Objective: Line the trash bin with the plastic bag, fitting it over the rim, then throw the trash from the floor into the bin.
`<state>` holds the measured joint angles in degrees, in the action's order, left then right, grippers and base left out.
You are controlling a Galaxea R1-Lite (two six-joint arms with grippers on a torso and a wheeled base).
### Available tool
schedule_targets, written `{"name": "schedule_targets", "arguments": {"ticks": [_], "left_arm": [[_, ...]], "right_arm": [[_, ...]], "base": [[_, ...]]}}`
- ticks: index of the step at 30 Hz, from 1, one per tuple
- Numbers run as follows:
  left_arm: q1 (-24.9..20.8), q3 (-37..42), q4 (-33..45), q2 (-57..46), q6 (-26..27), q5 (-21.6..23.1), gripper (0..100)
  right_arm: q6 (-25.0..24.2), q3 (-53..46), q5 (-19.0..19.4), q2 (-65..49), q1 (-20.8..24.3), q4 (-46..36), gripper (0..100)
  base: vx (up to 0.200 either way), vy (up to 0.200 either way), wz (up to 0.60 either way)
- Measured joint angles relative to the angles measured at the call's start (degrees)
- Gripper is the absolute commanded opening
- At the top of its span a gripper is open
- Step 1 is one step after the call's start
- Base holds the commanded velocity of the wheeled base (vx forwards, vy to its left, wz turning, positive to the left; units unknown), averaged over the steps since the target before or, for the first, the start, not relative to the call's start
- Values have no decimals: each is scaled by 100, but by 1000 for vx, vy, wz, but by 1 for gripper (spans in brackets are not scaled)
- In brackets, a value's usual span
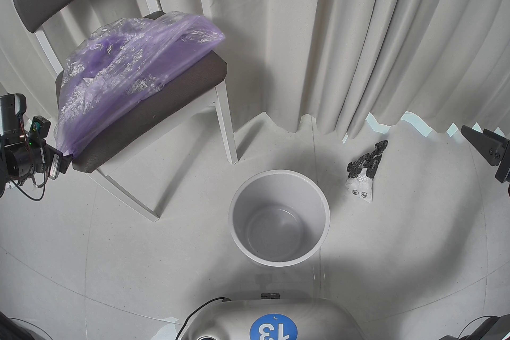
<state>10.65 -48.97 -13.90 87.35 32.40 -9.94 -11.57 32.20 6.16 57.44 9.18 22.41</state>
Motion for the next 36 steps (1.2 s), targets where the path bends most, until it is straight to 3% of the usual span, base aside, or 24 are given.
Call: {"name": "schedule_targets", "arguments": {"ticks": [9,16,36], "left_arm": [[1,55,-272,59,9,-7,100],[0,93,-723,199,41,-44,100],[-263,73,-740,206,180,-356,100]], "right_arm": [[27,-6,-468,-4,402,-5,100],[165,-50,-479,2,562,0,100],[180,-41,-479,-26,592,6,100]], "base": [[0,0,0],[0,0,0],[0,0,0]]}}
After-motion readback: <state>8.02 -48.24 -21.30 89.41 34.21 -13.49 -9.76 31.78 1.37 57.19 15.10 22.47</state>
